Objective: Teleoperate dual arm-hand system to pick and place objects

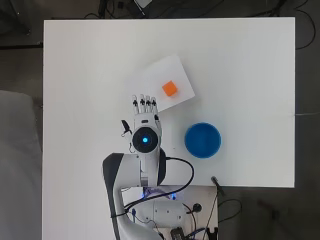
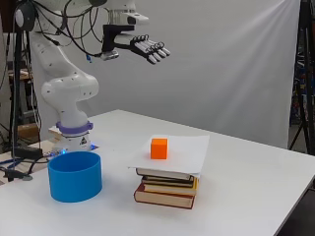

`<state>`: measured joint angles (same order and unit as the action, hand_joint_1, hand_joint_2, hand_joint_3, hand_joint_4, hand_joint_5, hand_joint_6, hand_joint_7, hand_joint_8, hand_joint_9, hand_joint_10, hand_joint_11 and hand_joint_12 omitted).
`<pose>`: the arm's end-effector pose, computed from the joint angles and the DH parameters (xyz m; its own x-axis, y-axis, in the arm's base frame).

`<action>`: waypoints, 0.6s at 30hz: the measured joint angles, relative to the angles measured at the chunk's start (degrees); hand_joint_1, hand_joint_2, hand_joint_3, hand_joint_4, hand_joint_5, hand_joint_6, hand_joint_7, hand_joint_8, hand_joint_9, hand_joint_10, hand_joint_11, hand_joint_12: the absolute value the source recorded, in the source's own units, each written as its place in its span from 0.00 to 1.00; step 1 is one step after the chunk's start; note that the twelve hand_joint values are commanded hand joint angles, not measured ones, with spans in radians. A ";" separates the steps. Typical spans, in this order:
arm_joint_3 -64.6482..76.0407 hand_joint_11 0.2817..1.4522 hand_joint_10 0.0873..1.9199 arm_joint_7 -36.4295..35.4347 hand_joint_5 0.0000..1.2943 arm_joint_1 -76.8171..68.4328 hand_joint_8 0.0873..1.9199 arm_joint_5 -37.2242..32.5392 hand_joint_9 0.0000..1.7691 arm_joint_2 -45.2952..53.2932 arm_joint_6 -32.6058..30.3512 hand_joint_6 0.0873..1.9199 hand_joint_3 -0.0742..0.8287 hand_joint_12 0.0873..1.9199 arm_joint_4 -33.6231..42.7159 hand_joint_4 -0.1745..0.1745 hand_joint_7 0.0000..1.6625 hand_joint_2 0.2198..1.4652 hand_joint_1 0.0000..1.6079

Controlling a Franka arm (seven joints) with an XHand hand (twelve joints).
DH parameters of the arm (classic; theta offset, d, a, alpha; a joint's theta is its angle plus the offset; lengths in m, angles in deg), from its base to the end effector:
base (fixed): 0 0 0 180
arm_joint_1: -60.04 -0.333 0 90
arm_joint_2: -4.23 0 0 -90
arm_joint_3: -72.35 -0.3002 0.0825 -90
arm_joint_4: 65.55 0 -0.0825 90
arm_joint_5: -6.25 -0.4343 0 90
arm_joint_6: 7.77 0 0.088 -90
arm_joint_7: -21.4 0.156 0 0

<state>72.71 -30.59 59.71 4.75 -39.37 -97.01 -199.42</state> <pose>0.3726 0.0037 0.5303 0.6148 0.7885 0.0130 0.7884 -0.6142 -0.0330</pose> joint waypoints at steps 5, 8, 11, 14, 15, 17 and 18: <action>0.27 0.11 0.00 -0.48 0.17 -0.40 0.00 -2.64 0.21 5.55 0.92 0.00 0.09 0.00 2.92 0.54 0.15 0.79 0.12; 0.46 0.11 0.00 -0.69 0.17 -0.47 0.00 -3.26 0.21 6.04 1.23 0.00 0.09 0.00 4.35 0.55 0.15 0.79 0.11; 0.34 0.11 0.00 -0.44 0.17 -0.51 0.00 -3.59 0.21 5.80 1.39 0.00 0.09 0.00 4.26 0.55 0.15 0.79 0.11; 0.16 0.11 0.00 0.30 0.17 -0.51 0.00 -3.59 0.21 5.57 1.43 0.00 0.09 0.00 3.76 0.55 0.15 0.79 0.11; 0.22 0.11 0.00 0.31 0.17 -0.49 0.00 -3.51 0.21 5.55 1.37 0.00 0.09 0.00 3.68 0.55 0.15 0.79 0.11; 0.48 0.11 0.00 0.36 0.17 -0.43 0.00 -3.13 0.21 5.87 1.04 0.00 0.08 0.00 3.63 0.56 0.15 0.79 0.10; 0.68 0.11 0.00 0.36 0.17 -0.39 0.00 -2.88 0.21 6.11 0.64 0.00 0.08 0.00 3.61 0.56 0.15 0.79 0.10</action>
<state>73.38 -30.23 59.31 1.87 -33.25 -96.38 -195.81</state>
